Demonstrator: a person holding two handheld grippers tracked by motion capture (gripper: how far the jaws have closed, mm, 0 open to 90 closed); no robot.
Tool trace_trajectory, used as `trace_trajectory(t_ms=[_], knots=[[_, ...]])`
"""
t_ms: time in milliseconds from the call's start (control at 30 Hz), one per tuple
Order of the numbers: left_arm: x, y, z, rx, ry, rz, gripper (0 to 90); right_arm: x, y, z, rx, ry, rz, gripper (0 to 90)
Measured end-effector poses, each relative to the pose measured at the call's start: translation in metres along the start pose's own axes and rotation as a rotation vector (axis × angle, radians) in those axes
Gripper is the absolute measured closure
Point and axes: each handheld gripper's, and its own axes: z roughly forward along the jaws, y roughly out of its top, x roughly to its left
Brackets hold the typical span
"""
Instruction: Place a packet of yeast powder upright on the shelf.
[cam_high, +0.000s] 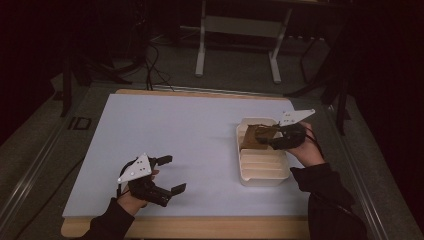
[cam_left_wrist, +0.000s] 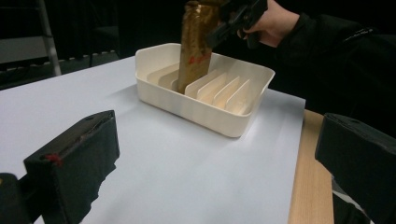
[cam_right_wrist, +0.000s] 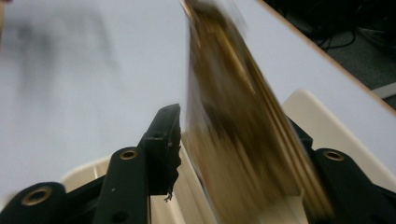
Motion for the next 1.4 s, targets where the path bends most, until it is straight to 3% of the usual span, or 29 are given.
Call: trace_trajectory(t_ms=[367, 667, 1000, 1400], knots=[[-0.003, 0.000, 0.000, 0.006, -0.010, 0.019, 0.1, 0.011, 0.040, -0.027, -0.118, -0.015, 0.021, 46.7], [-0.004, -0.002, -0.003, 0.018, -0.007, 0.014, 0.1, 0.035, 0.066, -0.029, -0.146, -0.047, 0.050, 23.4], [-0.007, -0.003, -0.003, 0.022, -0.011, 0.023, 0.1, 0.065, 0.077, -0.021, -0.180, 0.032, 0.061, 13.9], [-0.007, -0.004, -0.005, 0.017, -0.008, 0.024, 0.1, 0.105, 0.071, 0.005, -0.183, 0.122, 0.009, 13.4]])
